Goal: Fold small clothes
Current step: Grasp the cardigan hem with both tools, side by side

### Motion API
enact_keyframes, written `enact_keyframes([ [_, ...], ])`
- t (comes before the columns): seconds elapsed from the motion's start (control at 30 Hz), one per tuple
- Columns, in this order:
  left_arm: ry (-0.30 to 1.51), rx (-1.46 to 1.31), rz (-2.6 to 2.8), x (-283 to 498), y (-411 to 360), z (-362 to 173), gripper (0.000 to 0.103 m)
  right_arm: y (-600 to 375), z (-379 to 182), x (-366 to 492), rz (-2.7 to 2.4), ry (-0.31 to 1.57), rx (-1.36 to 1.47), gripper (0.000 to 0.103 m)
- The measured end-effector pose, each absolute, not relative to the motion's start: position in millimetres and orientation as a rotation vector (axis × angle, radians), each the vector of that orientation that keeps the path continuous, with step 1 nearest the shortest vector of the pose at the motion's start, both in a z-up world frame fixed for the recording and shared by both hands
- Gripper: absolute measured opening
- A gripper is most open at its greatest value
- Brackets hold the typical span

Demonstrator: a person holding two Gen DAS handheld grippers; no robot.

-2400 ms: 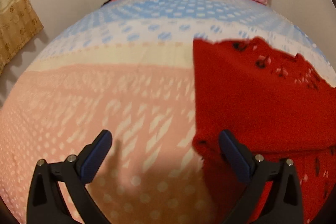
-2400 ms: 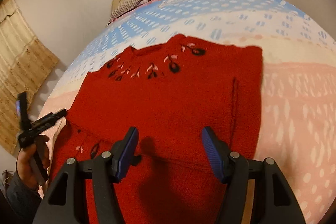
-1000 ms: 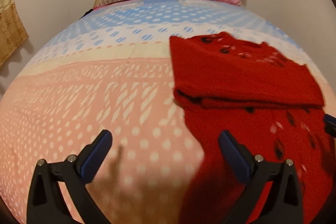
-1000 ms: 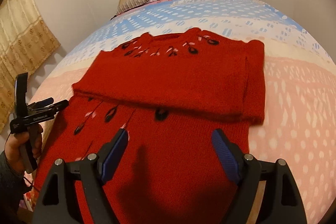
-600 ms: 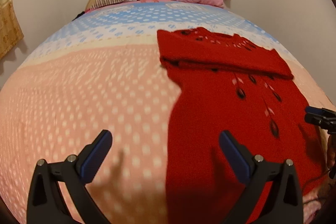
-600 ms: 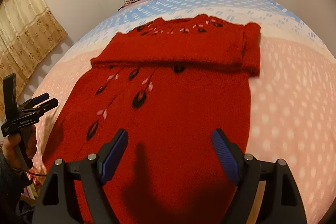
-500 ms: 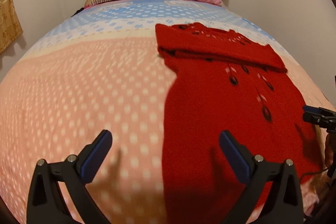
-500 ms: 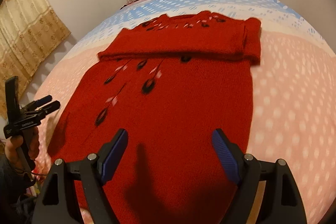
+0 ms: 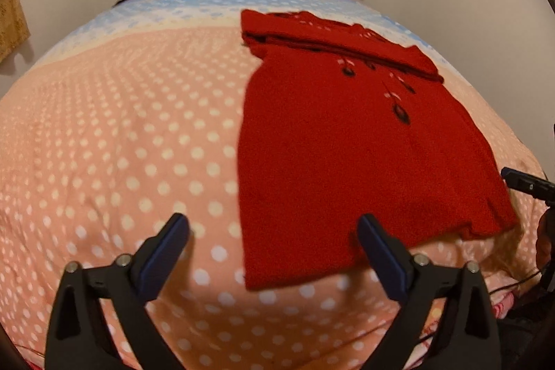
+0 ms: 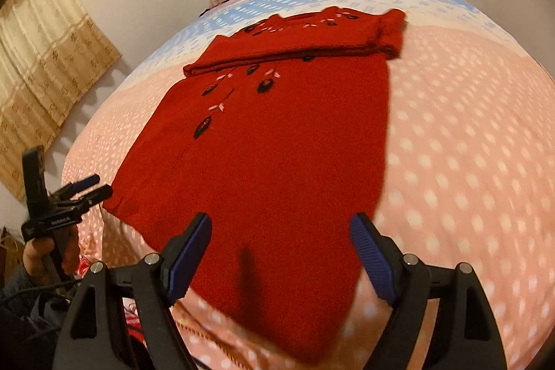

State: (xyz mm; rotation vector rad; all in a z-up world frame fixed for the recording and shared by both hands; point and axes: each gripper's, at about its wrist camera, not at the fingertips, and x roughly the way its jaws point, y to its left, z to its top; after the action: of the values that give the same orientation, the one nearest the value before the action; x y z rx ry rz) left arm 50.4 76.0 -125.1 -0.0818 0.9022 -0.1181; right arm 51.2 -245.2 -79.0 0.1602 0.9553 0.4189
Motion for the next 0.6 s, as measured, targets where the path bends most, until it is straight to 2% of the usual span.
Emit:
enact_keyframes([
  [0.3, 0.933, -0.150, -0.174, 34.6, 72.0, -135.5, 0.094, -263.7, -90.3, 24.9, 0.360, 0.998, 0.190, 0.083],
  [0.37, 0.928, -0.155, -0.188, 29.3, 72.5, -135.6, 0.090, -264.8, -93.4, 22.0, 0.360, 1.005, 0.207, 0.083],
  [0.5, 0.917, -0.196, -0.214, 29.1, 76.9, -133.2, 0.076, -264.7, -97.2, 16.2, 0.353, 0.992, 0.225, 0.083],
  [0.6, 0.913, -0.233, -0.241, 29.8, 80.2, -133.4, 0.075, -262.2, -97.2, 13.9, 0.360, 0.992, 0.230, 0.083],
])
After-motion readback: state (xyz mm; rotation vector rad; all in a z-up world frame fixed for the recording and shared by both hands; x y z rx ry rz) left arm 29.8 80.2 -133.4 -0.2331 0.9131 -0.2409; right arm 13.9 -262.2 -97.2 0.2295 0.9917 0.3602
